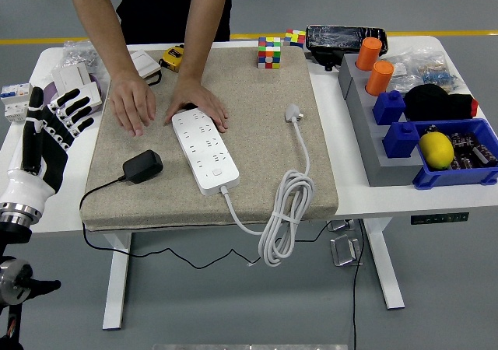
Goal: Pick up the plug,place it near the board,insert it into the board,press the button
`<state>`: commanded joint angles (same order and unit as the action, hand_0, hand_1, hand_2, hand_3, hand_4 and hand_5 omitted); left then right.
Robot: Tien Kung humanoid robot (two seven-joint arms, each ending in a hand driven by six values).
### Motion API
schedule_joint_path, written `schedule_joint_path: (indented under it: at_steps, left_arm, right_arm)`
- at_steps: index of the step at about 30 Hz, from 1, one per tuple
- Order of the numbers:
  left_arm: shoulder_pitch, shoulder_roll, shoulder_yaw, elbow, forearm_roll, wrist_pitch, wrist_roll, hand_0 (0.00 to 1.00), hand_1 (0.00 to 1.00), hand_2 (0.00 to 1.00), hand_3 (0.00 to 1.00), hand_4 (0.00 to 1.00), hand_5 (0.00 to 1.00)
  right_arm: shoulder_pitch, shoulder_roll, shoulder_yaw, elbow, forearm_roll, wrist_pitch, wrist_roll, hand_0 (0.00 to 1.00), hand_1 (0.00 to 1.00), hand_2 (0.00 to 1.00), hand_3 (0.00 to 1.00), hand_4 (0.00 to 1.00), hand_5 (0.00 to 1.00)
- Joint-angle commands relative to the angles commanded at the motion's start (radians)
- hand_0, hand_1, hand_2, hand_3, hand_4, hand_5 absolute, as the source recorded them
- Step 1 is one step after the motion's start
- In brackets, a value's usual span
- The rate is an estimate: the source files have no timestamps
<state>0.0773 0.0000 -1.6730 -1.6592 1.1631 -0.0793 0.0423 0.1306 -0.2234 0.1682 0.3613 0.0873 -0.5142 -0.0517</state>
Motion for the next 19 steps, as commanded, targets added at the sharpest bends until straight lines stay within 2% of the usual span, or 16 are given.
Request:
schedule_joint_path:
  at_steps: [13,14,19]
  left_arm:
    - [-0.028,0.000,0.000,-0.017,0.031,-0.002,0.000,0.799,0.837,0.804,0.793,0.998,0.995]
    - [-0.030,0.000,0.001,-0.018,0.038,-0.002,-0.001,0.798,0.837,0.803,0.793,0.998,0.941]
    - [-0.036,0.000,0.012,-0.024,0.052,0.003,-0.006,0.798,0.837,0.803,0.793,0.998,0.941]
  right_arm:
    - [0.033,-0.013,-0.012,0.005,0.009,-0.005,-0.002,0.822,0.777,0.748,0.759,0.998,0.998]
    - [0.036,-0.015,-0.016,0.006,0.010,-0.006,-0.002,0.825,0.779,0.748,0.763,0.998,0.998]
    - [0.041,-0.026,-0.046,0.015,0.020,-0.016,0.003,0.825,0.779,0.748,0.763,0.998,0.998]
